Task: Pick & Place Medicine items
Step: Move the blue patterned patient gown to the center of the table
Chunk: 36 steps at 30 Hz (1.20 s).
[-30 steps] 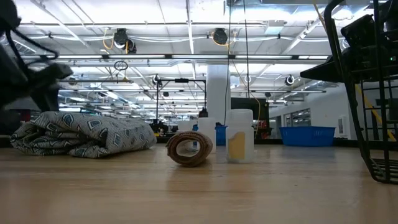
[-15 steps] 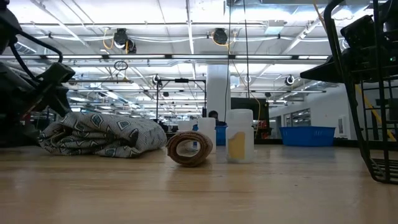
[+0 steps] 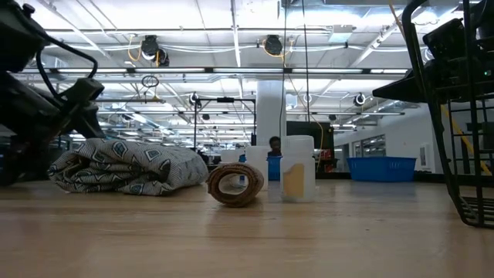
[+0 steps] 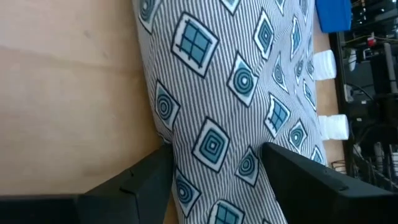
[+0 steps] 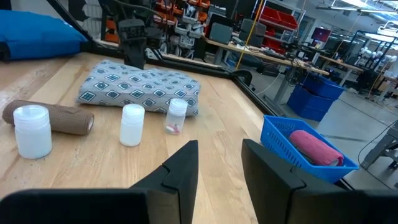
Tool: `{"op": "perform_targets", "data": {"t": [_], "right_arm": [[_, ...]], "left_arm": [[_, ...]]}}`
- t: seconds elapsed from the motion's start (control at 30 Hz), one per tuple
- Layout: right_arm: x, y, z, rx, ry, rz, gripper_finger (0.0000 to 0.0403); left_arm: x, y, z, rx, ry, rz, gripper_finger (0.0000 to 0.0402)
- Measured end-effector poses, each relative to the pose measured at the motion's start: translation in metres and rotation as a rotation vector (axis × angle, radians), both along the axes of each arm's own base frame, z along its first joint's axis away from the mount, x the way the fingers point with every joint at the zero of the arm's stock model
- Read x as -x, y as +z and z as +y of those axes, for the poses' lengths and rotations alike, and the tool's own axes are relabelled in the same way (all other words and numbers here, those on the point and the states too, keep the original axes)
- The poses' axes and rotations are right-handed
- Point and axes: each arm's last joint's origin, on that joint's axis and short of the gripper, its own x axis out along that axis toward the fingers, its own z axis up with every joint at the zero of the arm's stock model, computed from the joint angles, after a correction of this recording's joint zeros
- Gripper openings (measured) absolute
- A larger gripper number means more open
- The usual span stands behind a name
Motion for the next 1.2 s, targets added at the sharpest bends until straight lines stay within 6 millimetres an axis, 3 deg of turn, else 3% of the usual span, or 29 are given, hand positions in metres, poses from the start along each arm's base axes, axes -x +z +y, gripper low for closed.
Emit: {"op": "perform_targets", "data": {"t": [0.57,0.9,1.2], "right_arm": [[0.000,0.000,0.000,0.000,0.000,0.000,0.0116],[0.000,0.000,0.000,0.000,0.000,0.000,0.0116],[0.000,0.000,0.000,0.000,0.000,0.000,0.0116]], "left_arm": [[-0.016,0.013,0.010,-0.073,-0.123,-0.080,0.0255],[-0.018,0.009,0.016,-0.111,-0.106,-0.035,0.0255],[-0.021,0.007,0.014,-0.172,-0.209,-0.006,0.0255]]}}
